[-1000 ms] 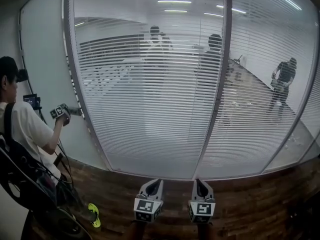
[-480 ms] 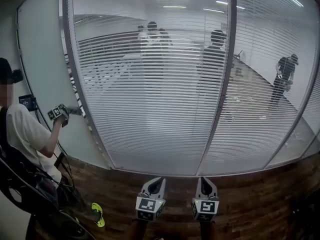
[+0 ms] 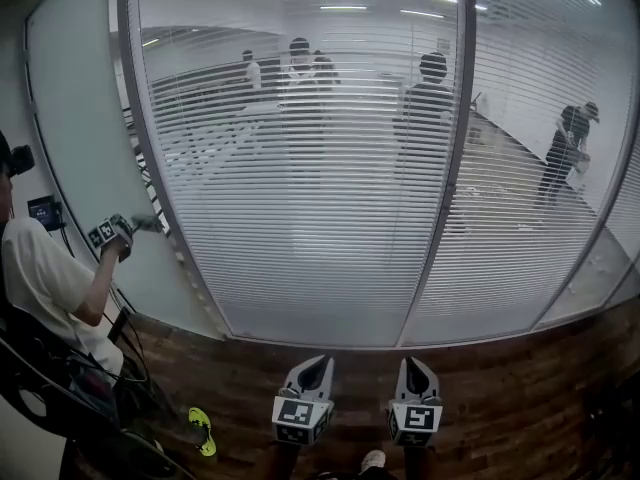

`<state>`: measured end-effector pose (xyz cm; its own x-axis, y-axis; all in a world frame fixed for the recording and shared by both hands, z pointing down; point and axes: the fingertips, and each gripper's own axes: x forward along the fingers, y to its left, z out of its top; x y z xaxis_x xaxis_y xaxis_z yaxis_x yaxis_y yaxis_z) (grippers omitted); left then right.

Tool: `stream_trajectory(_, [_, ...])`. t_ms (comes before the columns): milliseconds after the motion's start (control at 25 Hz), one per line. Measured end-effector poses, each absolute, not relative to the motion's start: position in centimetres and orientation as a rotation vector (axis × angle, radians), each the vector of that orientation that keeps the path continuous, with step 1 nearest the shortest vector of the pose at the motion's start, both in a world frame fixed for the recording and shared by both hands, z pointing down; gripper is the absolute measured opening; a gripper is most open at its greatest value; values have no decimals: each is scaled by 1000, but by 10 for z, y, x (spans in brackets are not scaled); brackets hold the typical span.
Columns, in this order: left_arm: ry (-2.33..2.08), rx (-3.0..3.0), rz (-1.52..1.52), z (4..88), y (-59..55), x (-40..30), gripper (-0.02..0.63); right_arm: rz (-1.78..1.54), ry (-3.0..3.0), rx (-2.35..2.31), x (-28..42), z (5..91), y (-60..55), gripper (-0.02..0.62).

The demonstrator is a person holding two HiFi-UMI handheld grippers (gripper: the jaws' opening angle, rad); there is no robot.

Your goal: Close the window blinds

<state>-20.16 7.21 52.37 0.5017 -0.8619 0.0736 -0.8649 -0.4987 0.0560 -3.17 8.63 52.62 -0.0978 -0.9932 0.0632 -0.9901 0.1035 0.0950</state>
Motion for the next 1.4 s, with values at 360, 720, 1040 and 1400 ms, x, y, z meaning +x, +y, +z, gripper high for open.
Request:
stream_trajectory(360, [-1549, 2642, 69, 520, 45, -195, 2, -81, -2299, 1989, -32, 528, 55, 0])
stream_trajectory(720, [-1562, 2649, 72, 518, 2, -173, 1, -68, -2294, 1974, -13, 518, 9, 0])
stream_trajectory(1040, [-1633, 2606, 79, 507, -43, -157, 1, -114, -2347, 1935, 7, 517, -39, 0])
stream_trajectory(1400, [-1617, 2624, 96, 510, -81, -125, 1, -155, -2400, 1876, 17, 519, -75, 0])
